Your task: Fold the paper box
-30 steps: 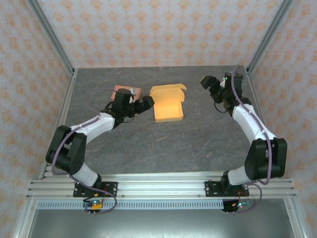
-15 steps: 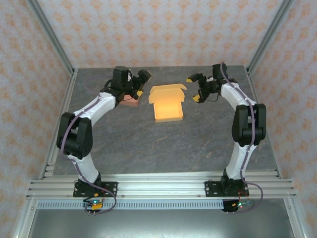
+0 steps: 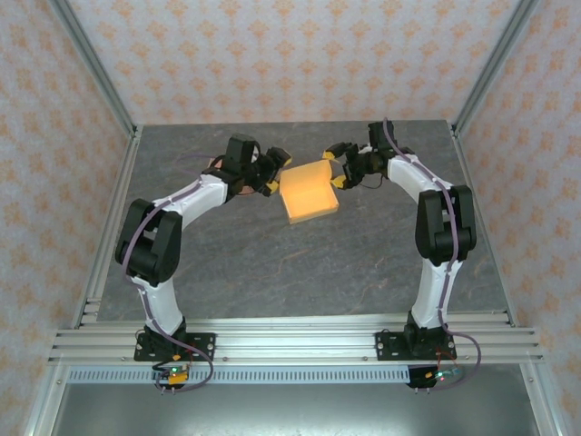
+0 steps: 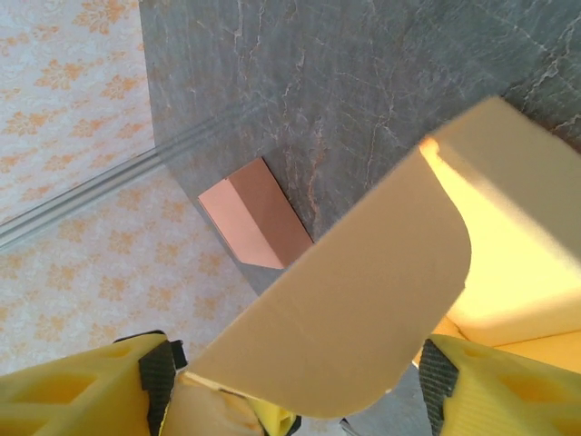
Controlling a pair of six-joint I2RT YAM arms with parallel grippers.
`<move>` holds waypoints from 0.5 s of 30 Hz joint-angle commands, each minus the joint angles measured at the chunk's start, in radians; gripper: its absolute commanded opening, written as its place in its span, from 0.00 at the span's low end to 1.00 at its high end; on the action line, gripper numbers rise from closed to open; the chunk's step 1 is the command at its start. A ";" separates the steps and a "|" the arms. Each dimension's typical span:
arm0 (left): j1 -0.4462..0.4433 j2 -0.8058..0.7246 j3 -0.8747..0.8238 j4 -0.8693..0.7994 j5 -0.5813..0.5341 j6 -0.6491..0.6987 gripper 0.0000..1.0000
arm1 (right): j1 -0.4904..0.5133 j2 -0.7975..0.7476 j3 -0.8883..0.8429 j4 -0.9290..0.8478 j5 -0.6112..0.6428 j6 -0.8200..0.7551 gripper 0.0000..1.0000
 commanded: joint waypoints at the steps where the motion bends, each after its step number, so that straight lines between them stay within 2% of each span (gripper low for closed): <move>1: -0.003 0.037 0.014 0.053 0.002 -0.030 0.71 | 0.008 -0.021 -0.027 0.021 -0.019 0.028 0.72; 8: -0.004 0.035 0.057 0.006 -0.017 0.007 0.70 | 0.017 -0.044 -0.074 0.029 -0.005 0.019 0.72; 10: 0.000 0.035 0.060 0.002 -0.014 0.013 0.75 | 0.012 -0.054 -0.068 0.005 -0.005 -0.010 0.76; 12: 0.011 0.023 0.060 -0.024 -0.019 0.034 0.84 | -0.003 -0.065 -0.036 -0.071 -0.006 -0.080 0.81; 15: 0.026 -0.006 0.060 -0.074 -0.035 0.090 0.89 | -0.038 -0.075 0.047 -0.226 0.000 -0.271 0.86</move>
